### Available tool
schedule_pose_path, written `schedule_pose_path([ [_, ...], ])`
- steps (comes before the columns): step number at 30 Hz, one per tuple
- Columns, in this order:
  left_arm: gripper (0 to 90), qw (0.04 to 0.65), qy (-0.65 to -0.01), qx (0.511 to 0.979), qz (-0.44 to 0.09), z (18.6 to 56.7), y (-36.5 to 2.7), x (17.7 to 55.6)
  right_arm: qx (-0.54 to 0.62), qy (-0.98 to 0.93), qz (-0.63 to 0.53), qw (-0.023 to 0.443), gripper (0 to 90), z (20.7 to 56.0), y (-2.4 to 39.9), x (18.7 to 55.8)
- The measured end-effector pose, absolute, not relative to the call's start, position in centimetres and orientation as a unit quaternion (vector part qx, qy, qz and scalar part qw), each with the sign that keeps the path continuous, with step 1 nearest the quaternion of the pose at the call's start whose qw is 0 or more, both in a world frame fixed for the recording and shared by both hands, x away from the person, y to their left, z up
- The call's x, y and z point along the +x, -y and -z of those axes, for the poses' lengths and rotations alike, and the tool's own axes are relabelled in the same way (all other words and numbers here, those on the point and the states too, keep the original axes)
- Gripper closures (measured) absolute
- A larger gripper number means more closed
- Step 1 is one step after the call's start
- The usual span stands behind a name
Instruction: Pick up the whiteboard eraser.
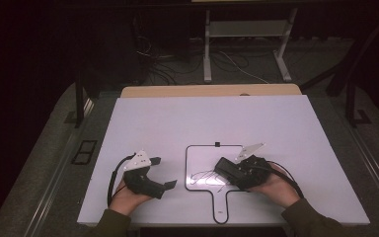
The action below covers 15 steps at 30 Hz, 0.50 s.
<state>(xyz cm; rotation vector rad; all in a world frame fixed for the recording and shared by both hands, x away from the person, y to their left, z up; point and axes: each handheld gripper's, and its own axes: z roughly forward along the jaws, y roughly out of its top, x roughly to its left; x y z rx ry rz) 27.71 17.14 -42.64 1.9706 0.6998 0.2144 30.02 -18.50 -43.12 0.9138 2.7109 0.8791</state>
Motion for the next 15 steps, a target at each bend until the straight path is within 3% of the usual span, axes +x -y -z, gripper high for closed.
schedule_pose_path([
  [15, 0.0, 0.497, -0.289, 0.814, -0.087, 42.65, -17.12, 27.67, 0.283, -0.910, -0.295, 0.074, 38.7, 42.22, 18.61, 30.10],
])
